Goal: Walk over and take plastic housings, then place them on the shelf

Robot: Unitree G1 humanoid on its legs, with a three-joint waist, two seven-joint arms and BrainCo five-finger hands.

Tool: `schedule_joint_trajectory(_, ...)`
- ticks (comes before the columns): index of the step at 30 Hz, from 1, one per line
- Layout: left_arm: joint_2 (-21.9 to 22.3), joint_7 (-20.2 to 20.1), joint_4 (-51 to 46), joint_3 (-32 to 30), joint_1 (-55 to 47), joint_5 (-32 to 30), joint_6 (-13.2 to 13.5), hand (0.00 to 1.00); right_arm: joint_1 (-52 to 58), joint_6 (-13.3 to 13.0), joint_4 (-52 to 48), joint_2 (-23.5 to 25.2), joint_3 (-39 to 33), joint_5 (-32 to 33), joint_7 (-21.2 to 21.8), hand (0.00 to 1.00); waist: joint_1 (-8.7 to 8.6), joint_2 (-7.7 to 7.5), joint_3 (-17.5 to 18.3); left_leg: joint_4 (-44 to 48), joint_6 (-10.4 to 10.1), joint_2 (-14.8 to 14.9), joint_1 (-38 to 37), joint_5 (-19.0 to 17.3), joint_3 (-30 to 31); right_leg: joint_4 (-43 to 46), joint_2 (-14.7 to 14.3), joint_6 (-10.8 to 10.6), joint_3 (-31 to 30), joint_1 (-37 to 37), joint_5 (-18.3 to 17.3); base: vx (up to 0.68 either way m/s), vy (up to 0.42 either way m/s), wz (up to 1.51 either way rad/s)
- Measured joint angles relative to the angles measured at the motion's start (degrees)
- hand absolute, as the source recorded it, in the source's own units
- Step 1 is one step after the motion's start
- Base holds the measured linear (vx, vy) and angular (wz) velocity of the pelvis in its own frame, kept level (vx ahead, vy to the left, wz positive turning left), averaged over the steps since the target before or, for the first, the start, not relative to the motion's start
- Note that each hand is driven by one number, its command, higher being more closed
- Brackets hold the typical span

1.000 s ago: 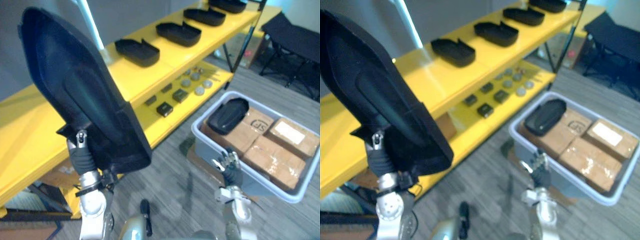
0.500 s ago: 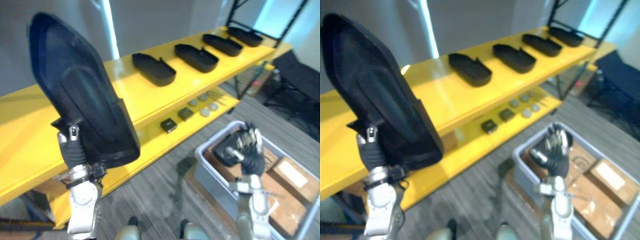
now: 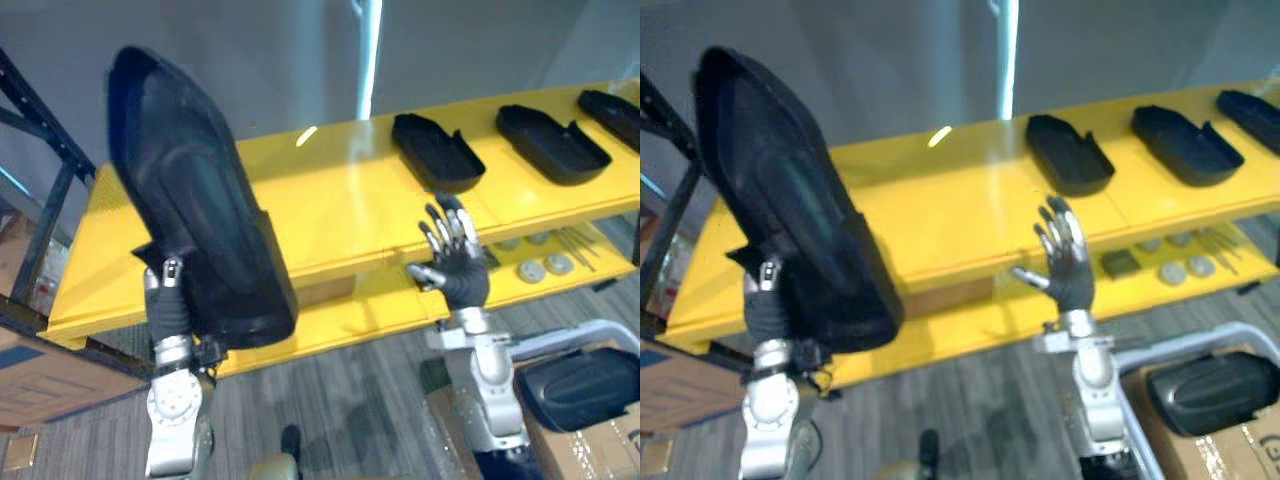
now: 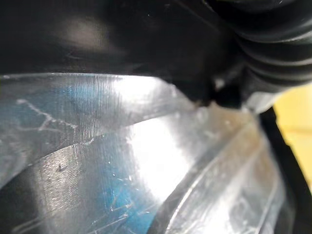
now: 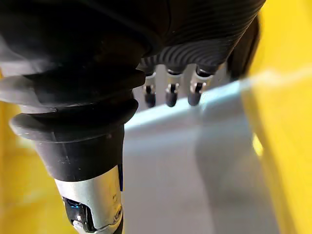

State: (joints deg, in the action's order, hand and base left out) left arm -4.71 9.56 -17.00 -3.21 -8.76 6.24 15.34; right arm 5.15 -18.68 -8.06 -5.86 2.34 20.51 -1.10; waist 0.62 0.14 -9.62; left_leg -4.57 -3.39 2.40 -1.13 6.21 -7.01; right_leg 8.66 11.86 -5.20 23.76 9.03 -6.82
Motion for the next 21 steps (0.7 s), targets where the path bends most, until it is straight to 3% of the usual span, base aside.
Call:
schedule_joint_trajectory(6, -4.3, 1.5, 8.4, 1.8, 6.4, -0.1, -3.7, 1.00, 10.9, 1.7, 3.2, 3.2, -3.2, -0.7, -3.9, 0.00, -3.97, 0.12, 1.1, -0.5, 0.4, 0.8, -0.9, -1.5, -8.5, -1.9, -0.4, -0.9, -7.1, -3.1, 0.6, -0.10, 0.029, -0.67)
schedule_joint_trajectory(10, -9.3, 7.2, 21.7, 0.7, 15.2, 0.4, -6.2, 1.00, 18.9, 1.7, 10.3, 3.0, -6.2, -3.3, -2.7, 0.00, -8.01, 0.91, 1.7, -0.5, -0.1, 2.2, -0.9, -1.1, -13.1, -3.1, -1.7, -1.2, -11.6, -5.8, 2.6, -0.03, 0.024, -0.55)
schedule_joint_trajectory(14, -15.2, 10.1, 36.4, -0.3, 25.4, 1.4, -8.8, 1.00, 22.7, 1.7, 22.4, 0.9, -8.0, -7.4, -2.7, 0.00, -10.75, 0.93, 1.7, -0.5, -0.3, 3.2, -0.9, -0.8, -15.5, -3.7, -2.5, -1.4, -14.3, -7.2, 4.2, 0.00, 0.007, -0.33)
schedule_joint_trajectory(21, -22.8, 13.4, 45.7, -0.3, 38.3, 5.2, -14.8, 1.00, 23.9, 5.5, 35.5, 1.0, -8.0, -8.4, -3.8, 0.00, -12.54, 0.96, 1.7, -0.5, -0.5, 3.6, -0.8, -0.6, -16.6, -3.7, -3.0, -1.2, -15.8, -8.1, 4.6, 0.01, 0.007, -0.09)
